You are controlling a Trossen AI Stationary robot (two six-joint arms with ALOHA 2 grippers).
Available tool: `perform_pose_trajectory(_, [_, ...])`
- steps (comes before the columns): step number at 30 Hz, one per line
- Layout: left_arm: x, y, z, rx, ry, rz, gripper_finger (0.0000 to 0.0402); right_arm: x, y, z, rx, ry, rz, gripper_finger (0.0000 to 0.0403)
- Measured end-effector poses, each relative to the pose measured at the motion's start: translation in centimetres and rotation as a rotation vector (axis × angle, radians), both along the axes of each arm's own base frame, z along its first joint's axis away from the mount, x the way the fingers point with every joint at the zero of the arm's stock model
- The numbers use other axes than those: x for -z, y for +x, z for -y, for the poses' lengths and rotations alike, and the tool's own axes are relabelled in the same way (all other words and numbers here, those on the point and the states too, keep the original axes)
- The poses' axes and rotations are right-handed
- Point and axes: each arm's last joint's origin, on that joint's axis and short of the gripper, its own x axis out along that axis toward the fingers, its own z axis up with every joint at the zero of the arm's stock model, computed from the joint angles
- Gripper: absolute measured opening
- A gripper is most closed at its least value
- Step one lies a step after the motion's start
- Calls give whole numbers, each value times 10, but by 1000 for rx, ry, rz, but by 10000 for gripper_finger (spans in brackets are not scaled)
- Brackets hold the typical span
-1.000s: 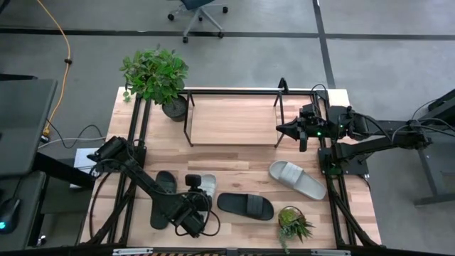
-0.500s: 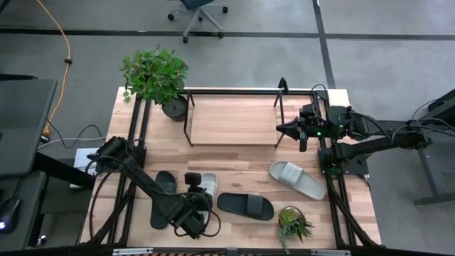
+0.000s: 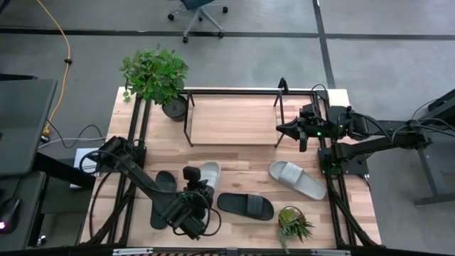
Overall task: Pick and place slides into the shelf
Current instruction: Put the left gray slipper on the shelf
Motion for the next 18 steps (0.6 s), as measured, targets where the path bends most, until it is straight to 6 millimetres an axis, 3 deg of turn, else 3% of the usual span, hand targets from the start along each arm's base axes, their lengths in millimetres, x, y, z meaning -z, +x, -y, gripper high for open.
perform_pose_trajectory(7, [-8,11,-22,-4,39,-71,8,0,0,0,0,0,1,0])
perform_pose_trajectory(18, [-9,26,-73,-71,127,-203,8,0,0,0,-1,-2,2,0])
